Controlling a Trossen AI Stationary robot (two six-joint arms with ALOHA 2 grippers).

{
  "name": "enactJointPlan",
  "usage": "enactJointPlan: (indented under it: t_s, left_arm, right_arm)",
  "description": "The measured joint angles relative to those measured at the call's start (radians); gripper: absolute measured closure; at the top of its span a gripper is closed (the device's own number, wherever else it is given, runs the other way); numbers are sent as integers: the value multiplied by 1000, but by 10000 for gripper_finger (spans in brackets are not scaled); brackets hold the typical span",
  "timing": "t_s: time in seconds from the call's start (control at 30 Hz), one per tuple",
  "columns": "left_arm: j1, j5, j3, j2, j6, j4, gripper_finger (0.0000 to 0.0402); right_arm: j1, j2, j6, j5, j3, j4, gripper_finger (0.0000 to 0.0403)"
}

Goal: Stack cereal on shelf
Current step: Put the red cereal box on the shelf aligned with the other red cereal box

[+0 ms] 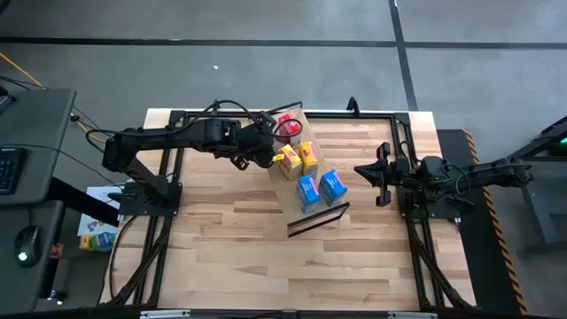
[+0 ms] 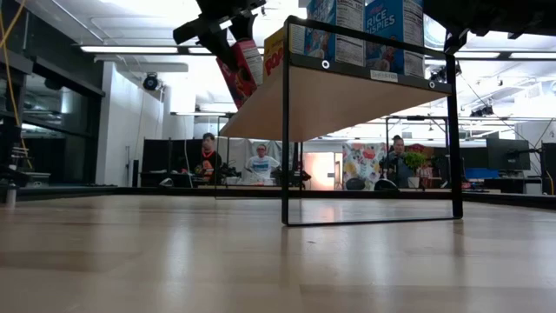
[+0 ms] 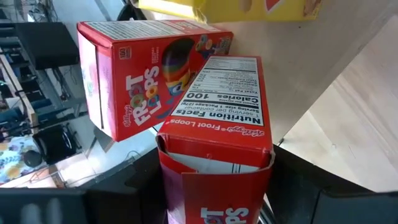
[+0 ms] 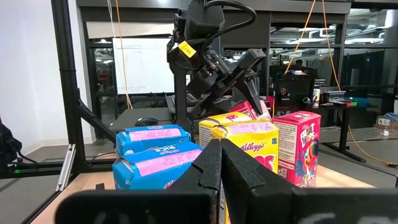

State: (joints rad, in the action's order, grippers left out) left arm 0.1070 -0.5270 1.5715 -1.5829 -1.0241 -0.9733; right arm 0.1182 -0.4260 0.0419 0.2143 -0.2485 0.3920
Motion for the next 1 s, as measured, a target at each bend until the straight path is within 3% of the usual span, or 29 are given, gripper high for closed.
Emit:
enactJointPlan:
  t_s: [0.23,0.77,1.0]
  left_arm:
    - [0,-42,0,0,2,1,190]
    - [-3,-34,0,-8,167,8,190]
    - [-3,-37,0,-8,141,6,190]
  right_arm:
    - [0,0,0,0,0,0,403]
    - [0,0,0,0,0,-5,403]
    - [0,0,0,0,0,-5,403]
